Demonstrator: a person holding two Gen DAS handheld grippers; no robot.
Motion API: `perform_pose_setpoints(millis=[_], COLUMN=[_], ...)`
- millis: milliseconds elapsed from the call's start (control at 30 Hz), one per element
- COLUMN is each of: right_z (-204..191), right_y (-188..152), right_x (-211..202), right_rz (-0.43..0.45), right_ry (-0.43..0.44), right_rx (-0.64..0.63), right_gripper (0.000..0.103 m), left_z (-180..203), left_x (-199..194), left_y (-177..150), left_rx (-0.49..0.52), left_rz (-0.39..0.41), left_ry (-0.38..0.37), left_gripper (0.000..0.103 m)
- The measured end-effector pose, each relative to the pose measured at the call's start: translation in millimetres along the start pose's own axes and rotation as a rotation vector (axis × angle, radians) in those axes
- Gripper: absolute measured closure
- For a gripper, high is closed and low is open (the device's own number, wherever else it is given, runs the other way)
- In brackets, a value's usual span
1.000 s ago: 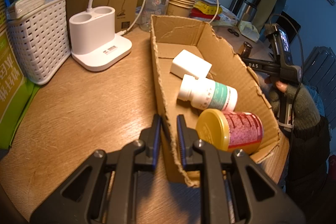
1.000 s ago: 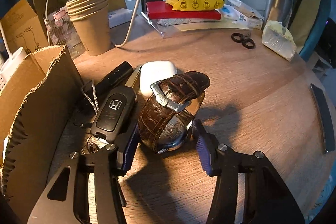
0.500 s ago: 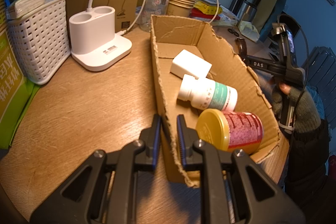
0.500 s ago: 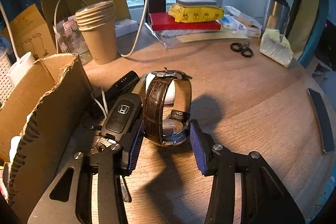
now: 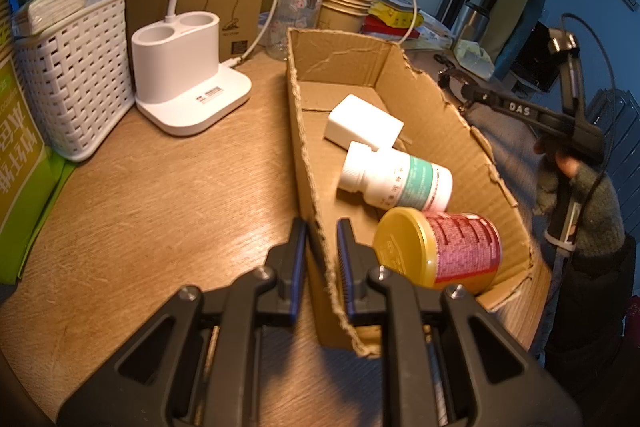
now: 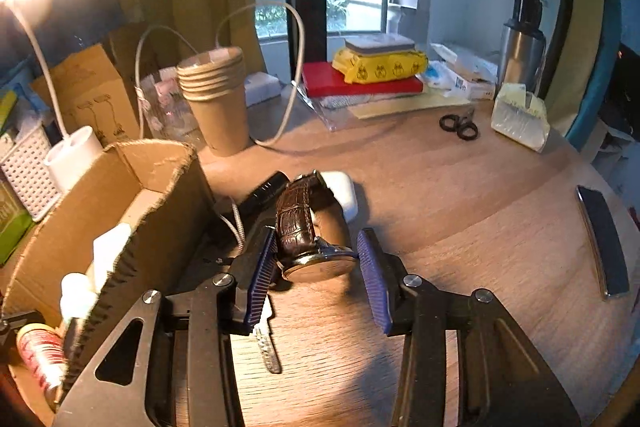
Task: Organize rigid objects
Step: 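Lift the watch with the right tool into the box and release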
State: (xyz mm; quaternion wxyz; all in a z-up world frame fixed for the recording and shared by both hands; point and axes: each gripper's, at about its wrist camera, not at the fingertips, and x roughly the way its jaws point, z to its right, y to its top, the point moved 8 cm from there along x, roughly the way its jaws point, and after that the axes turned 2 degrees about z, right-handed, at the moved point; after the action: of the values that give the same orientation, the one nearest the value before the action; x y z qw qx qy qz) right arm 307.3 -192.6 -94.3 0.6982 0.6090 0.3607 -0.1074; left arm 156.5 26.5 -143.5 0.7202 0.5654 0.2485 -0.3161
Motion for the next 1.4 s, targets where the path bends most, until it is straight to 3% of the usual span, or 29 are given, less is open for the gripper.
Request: perform_pose_setpoints(millis=[133,200,833,1400], right_z=[-7,-9,-28,-98], right_y=[5,9,28,57], right_x=[-9,-13,-40,-73], right_rz=[0.021,0.034,0.102,0.191], right_ry=[0.005,0.006,0.031,0.119], right_rx=[-0.013,-0.015,-0.058,-0.164], right_gripper=[0.061,0.074,0.074,0.074], left_z=[0,0,0,0], left_x=[0,0,0,0], left_y=[0,0,0,0], left_rx=[0.000,0.000,0.000,0.000], left_rz=[0.000,0.000,0.000,0.001], left_ry=[0.000,0.000,0.000,0.001], left_gripper=[0.086,0.086,0.086,0.086])
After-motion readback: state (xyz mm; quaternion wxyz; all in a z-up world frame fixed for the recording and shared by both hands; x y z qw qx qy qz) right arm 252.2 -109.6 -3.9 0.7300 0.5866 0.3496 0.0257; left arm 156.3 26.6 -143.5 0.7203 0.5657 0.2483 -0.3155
